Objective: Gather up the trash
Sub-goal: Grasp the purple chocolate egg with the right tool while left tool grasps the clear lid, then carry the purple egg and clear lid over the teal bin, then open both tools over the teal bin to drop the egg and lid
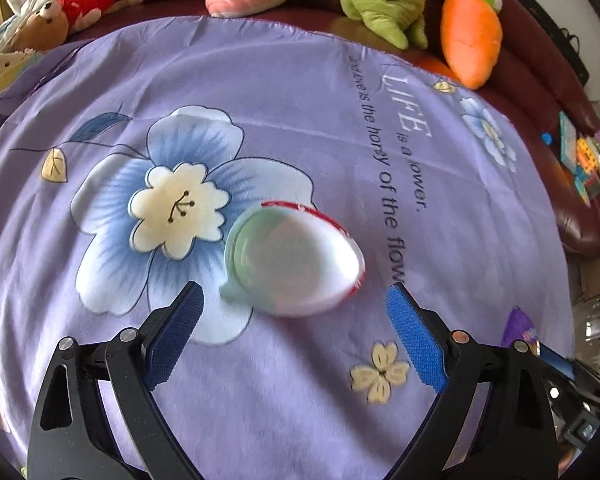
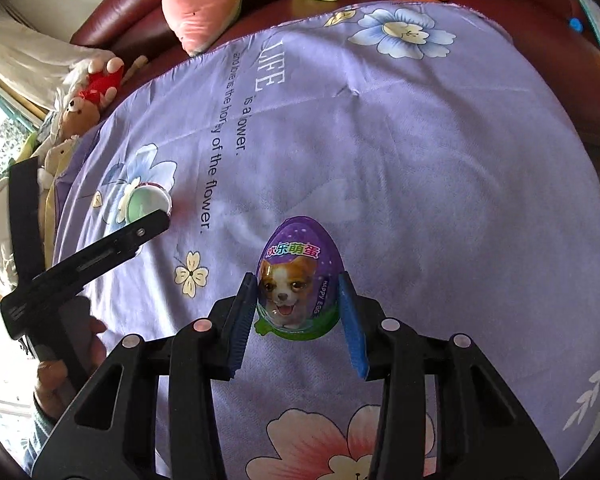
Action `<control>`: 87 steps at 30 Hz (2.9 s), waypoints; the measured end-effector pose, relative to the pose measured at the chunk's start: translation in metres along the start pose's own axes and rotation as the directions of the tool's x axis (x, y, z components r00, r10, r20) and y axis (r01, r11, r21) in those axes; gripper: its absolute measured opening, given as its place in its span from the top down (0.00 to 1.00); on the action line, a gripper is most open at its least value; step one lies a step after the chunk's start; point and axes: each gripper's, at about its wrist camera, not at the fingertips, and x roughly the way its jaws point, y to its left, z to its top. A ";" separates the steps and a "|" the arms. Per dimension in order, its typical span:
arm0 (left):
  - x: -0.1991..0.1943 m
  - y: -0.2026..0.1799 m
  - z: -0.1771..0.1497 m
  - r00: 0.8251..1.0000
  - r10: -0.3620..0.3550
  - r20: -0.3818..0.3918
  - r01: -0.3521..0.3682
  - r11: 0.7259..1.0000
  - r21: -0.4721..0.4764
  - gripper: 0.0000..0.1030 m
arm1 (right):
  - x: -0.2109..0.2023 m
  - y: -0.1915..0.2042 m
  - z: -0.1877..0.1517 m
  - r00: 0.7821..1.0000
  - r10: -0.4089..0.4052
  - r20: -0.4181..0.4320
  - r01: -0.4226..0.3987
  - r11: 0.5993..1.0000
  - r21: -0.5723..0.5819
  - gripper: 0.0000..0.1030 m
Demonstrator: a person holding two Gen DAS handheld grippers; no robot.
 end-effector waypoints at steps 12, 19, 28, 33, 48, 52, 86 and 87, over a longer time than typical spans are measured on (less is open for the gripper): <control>0.004 -0.005 0.003 0.998 0.040 0.057 -0.041 0.999 0.022 0.31 | 0.001 -0.014 -0.001 0.999 0.034 -0.002 -0.034 0.999 0.032 0.62; -0.016 -0.028 -0.014 0.998 -0.010 0.064 0.007 0.999 0.048 0.31 | -0.013 -0.028 -0.005 0.998 0.052 0.028 -0.054 0.996 0.064 0.62; -0.033 -0.096 -0.050 0.995 -0.087 0.040 0.080 0.985 0.153 0.30 | -0.054 -0.074 -0.028 0.996 0.028 0.090 -0.041 0.988 0.147 0.62; -0.043 -0.134 -0.069 0.993 -0.117 0.033 0.108 0.972 0.207 0.30 | -0.082 -0.106 -0.045 0.991 0.018 0.136 -0.045 0.979 0.198 0.62; -0.059 -0.292 -0.125 0.977 -0.212 -0.028 0.204 0.881 0.426 0.30 | -0.176 -0.234 -0.100 0.948 -0.048 0.316 -0.080 0.921 0.382 0.62; -0.053 -0.345 -0.145 0.970 -0.232 -0.068 0.234 0.833 0.501 0.30 | -0.198 -0.288 -0.122 0.932 -0.107 0.345 -0.072 0.881 0.467 0.62; 0.009 -0.505 -0.215 0.961 -0.160 -0.226 0.273 0.691 0.669 0.11 | -0.213 -0.429 -0.163 0.920 -0.191 0.343 -0.069 0.781 0.621 0.24; 0.007 -0.505 -0.213 0.961 -0.160 -0.225 0.272 0.691 0.669 0.11 | -0.214 -0.428 -0.164 0.920 -0.192 0.343 -0.068 0.782 0.620 0.24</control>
